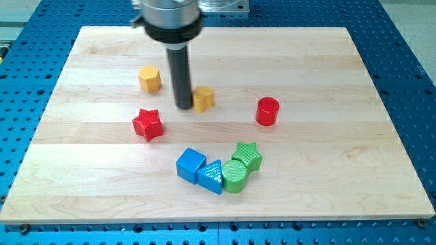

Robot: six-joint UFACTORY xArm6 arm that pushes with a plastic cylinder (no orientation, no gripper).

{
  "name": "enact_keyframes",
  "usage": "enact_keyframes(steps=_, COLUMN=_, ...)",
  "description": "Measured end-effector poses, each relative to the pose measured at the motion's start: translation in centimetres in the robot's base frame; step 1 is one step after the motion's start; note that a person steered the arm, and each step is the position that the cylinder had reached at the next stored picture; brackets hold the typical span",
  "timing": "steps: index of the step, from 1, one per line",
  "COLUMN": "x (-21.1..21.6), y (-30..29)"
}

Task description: Move the hexagon above the heart

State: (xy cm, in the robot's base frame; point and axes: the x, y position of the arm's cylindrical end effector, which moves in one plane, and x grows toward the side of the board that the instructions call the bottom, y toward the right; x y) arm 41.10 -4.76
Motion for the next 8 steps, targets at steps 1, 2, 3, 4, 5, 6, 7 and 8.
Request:
enact_keyframes(steps=1, x=-3.0, y=-4.7)
enact_keyframes(steps=2, x=-3.6, y=-10.3)
enact_keyframes(steps=3, x=-3.4, y=-13.4)
enact_keyframes(steps=4, x=-3.2, y=-19.1)
enact_keyframes(steps=5, x=-5.3, y=-19.0)
enact_keyframes(steps=6, x=-7.7, y=-14.3)
enact_keyframes(steps=7, x=-8.0, y=-7.9)
enact_keyframes(steps=8, x=-8.1, y=-1.7)
